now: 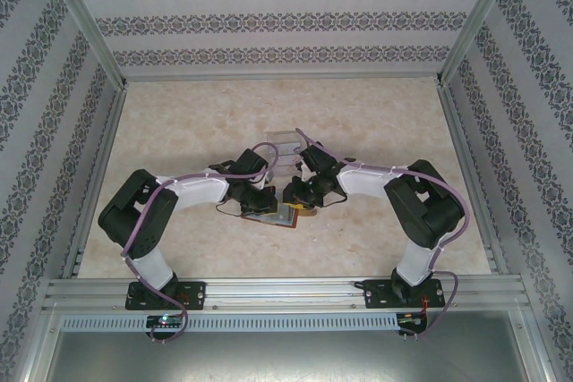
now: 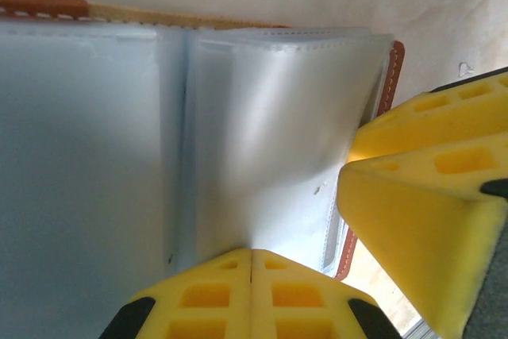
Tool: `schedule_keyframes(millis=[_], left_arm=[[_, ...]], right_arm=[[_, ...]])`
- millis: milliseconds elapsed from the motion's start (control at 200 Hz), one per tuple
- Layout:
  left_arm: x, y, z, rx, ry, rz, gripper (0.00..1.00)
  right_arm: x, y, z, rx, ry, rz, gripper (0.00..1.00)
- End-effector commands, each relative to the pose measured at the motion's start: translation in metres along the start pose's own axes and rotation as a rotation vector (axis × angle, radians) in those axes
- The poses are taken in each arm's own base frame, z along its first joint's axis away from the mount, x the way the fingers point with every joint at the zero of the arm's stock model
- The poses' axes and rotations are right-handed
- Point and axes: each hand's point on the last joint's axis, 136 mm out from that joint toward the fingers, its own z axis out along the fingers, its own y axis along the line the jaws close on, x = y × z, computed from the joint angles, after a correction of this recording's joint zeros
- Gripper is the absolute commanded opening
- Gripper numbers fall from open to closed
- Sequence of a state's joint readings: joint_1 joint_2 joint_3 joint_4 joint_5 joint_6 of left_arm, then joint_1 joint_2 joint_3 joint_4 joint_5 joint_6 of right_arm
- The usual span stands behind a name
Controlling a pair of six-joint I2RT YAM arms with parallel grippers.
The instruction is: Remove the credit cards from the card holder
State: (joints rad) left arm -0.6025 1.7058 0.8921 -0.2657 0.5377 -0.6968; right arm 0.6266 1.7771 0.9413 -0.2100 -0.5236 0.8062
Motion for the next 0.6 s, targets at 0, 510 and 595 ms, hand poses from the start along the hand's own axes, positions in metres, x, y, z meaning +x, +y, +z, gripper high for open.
schedule_keyframes(millis=[0,510,595], left_arm=[[-0.002,-0.006,-0.013,0.004,-0.042,0.003,0.05],[-0.015,0.052,-0.076,-0.191,-0.155,-0.012,0.07],[-0.016,0.054,-0.077,-0.188,-0.158,-0.017,0.07]], right_arm=[[0.005,-0.005,0.006,0.036,0.024,-0.018,0.31],[0.002,0.019,-0.012,0.001,-0.004,-0.051,0.30],[0.002,0.026,-0.016,-0.018,-0.005,-0.057,0.30]])
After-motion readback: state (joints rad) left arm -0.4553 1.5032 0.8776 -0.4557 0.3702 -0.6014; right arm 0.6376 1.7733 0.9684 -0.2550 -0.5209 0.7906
